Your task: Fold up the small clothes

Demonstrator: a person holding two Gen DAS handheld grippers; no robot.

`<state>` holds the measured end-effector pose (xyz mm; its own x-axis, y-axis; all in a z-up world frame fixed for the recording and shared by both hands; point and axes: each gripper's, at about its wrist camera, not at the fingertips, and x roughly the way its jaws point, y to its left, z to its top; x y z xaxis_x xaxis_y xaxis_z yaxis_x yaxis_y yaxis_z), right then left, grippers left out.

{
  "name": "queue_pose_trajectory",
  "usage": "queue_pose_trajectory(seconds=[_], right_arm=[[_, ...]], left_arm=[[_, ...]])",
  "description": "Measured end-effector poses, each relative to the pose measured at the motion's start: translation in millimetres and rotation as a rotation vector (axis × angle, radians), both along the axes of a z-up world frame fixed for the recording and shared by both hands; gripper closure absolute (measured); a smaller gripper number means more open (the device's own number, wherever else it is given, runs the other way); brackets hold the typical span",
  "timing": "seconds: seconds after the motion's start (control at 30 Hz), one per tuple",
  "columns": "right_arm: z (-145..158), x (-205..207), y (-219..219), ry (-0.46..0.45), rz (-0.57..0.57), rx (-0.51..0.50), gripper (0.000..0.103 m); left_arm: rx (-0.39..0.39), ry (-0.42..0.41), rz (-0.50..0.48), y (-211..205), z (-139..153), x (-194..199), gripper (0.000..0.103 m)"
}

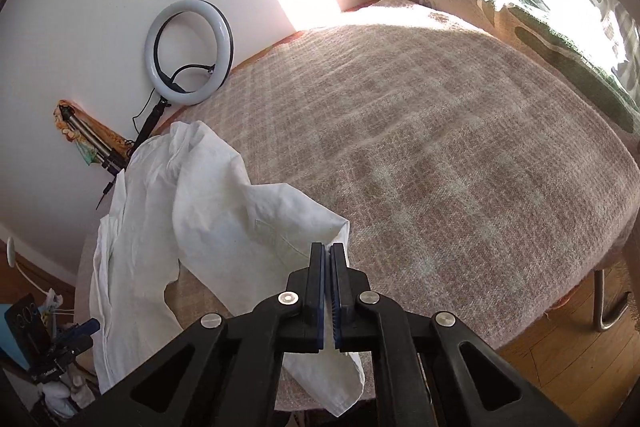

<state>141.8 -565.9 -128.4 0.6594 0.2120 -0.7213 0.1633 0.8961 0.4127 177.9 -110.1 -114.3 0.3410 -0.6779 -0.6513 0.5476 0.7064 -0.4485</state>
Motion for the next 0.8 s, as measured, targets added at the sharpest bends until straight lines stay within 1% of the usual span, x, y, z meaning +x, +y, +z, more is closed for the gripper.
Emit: queue_pose_trajectory(seconds=[0.07,0.1,0.17,0.27,0.37,0.43,0.53,0.6,0.67,0.73,0.8], right_arm=[[10.1,-4.0,11.3,-0.027,0.025,0.033,0.103],[15.6,-6.2,19.2,-0.043,0.045,0.060,0.103],[29.0,-10.9,39.4,-0.079,0.096,0.085,0.103],[52.4,-19.2,83.8,-0.141,0.223,0.109,0.103],[62.2,-28.2,138.9,-0.154,0.383,0.116,0.103],[57.7,-34.1,178.5,-0.135,0.503,0.094,0.103],[38.7,-37.3,224.2,-0.077,0.629,0.065,0.103],[19.7,-34.8,242.6,-0.026,0.678,0.053,0.103],[4.9,-32.8,254.3,0.016,0.712,0.042,0.103],[-4.7,-32.0,261.2,0.040,0.726,0.020,0.103],[-11.1,-31.4,265.2,0.064,0.760,0.024,0.102]], left_arm=[[0.001,0.001,-0.002,-0.4,-0.6,-1.1,0.061],[0.000,-0.001,-0.002,-0.5,-0.4,-1.7,0.061],[-0.010,0.002,0.004,0.5,0.2,-1.5,0.061],[-0.037,0.012,0.020,4.9,1.2,0.3,0.061],[-0.072,0.026,0.035,10.4,1.2,1.5,0.061],[-0.084,0.029,0.042,12.9,0.7,0.9,0.061],[-0.112,0.050,0.050,17.1,-2.3,-0.8,0.061],[-0.126,0.065,0.056,18.8,-4.4,-1.0,0.061],[-0.125,0.074,0.062,18.7,-6.9,-1.2,0.056],[-0.117,0.081,0.067,18.1,-8.8,0.2,0.056],[-0.106,0.089,0.069,16.5,-9.3,2.5,0.056]])
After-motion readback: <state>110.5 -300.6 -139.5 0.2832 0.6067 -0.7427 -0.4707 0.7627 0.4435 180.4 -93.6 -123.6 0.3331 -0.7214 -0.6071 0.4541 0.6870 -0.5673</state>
